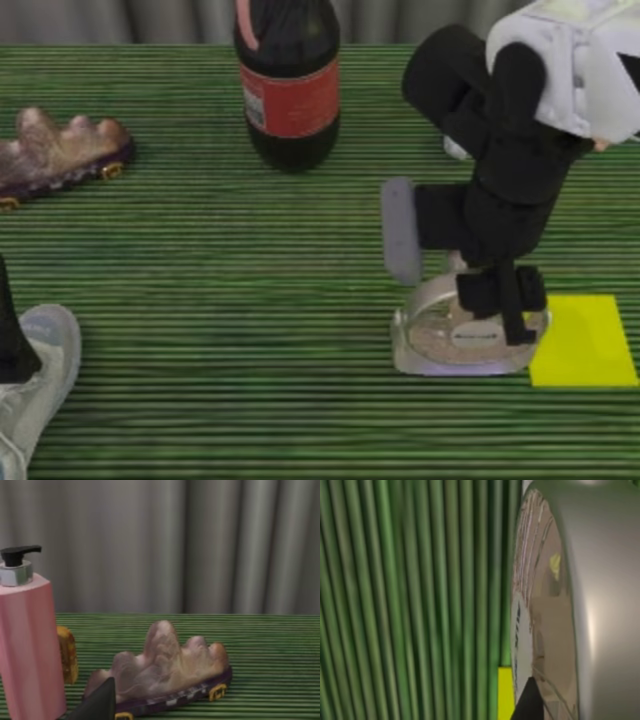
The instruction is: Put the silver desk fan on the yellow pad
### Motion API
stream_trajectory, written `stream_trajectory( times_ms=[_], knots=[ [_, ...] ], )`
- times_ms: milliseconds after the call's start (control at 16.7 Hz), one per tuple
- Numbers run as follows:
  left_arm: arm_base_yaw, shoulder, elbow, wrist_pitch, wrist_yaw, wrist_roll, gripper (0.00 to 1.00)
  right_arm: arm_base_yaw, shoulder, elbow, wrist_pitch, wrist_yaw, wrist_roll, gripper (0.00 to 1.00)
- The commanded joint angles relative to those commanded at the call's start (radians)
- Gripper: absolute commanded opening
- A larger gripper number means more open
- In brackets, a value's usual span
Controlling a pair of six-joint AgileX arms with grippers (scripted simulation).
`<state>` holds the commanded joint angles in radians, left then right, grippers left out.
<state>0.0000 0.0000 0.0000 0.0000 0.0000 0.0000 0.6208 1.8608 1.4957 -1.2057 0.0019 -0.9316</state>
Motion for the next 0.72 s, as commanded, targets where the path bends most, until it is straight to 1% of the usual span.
stream_trajectory(
  times_ms=[420,720],
  knots=[
    [0.000,0.000,0.000,0.000,0.000,0.000,1.00,-0.001,-0.001,0.004,-0.004,0.000,0.000,0.00],
    [0.000,0.000,0.000,0.000,0.000,0.000,1.00,0.004,-0.001,0.133,-0.136,0.000,-0.002,0.00]
  ],
)
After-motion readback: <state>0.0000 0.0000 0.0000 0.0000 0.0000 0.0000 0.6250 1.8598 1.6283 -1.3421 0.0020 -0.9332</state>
